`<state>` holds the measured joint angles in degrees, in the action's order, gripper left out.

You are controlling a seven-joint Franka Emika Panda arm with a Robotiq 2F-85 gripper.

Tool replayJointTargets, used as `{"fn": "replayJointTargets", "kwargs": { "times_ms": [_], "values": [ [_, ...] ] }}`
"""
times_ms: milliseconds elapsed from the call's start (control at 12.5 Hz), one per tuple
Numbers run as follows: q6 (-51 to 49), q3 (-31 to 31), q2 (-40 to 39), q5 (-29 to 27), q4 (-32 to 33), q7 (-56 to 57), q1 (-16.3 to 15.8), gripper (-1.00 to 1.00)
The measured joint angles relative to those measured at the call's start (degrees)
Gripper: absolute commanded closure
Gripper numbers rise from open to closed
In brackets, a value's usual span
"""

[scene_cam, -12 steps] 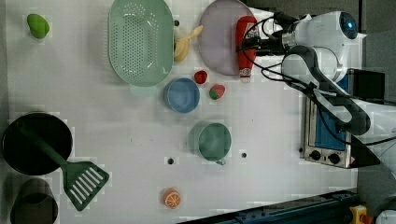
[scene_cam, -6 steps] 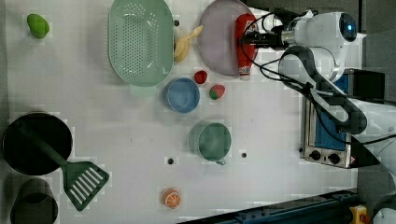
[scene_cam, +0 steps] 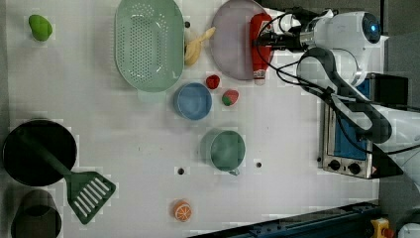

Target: Pick ketchup from plate and place it on table.

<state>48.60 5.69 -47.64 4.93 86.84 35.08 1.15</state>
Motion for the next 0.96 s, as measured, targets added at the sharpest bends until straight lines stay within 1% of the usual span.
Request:
{"fn": "replayJointTargets", "kwargs": {
  "times_ms": [80, 240, 400, 480, 640, 800, 960],
  "values": [
    [-2.7, 0.1, 1.3, -0.3, 0.2, 0.0, 0.0, -0.25],
    [-11.3, 0.1, 6.2, -2.6, 1.5, 0.0, -0.1, -0.25],
    [-20.0, -0.4, 13.8, -2.6, 4.1, 0.0, -0.1, -0.25],
    [-22.7, -0.5, 18.3, -2.5, 5.5, 0.0, 0.3, -0.25],
    [-26.0, -1.0, 27.1, -2.7, 7.6, 0.0, 0.6, -0.25],
    [-26.6, -1.8, 35.2, -2.8, 10.9, 0.0, 1.5, -0.25],
    [-25.8, -1.9, 42.6, -3.4, 17.9, 0.0, 3.0, -0.25]
  ]
}}
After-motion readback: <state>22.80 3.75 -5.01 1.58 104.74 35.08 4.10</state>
